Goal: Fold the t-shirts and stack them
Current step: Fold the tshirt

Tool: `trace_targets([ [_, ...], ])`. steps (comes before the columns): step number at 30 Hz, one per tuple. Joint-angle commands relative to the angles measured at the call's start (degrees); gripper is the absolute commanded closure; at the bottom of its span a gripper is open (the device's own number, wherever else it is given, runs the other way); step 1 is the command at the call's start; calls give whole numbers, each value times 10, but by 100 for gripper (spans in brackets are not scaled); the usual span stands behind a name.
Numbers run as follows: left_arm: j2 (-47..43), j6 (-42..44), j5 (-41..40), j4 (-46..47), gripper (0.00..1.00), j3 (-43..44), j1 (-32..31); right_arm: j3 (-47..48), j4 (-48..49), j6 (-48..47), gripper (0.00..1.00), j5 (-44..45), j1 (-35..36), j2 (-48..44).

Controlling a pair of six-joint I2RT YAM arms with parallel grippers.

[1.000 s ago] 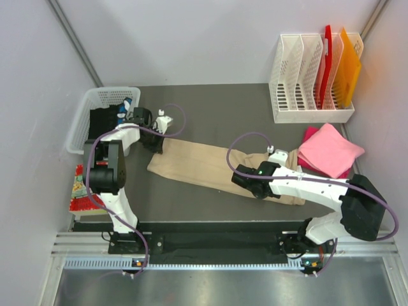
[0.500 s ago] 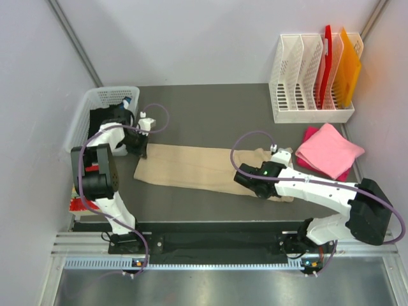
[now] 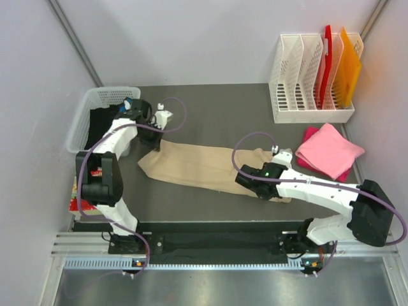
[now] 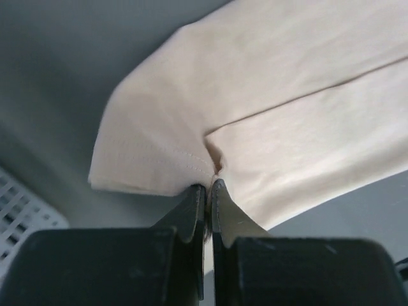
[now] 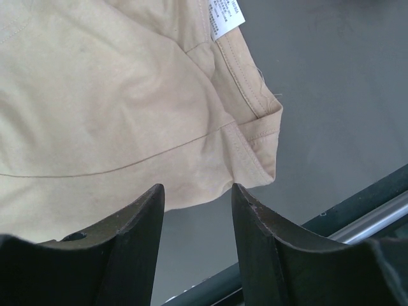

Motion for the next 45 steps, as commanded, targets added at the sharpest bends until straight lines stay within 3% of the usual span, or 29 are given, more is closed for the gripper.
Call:
trace_targets([
  [1,-23,-37,-14,-13,100,16,-74,-3,4,4,53,12,10,-15],
  [7,-2,-81,-30,-19,100,49,-146,-12,7,4,53,13,10,-23],
  [22,55,-143,-43,-33,100,120,-253,-14,12,0,54,14,10,-25],
  [29,67,-170,-43,-24,100,148,-284,-17,7,1,54,13,10,-32],
  [45,148,-256,-33,67,100,126,-324,-20,-10,28,56,11,19,-43],
])
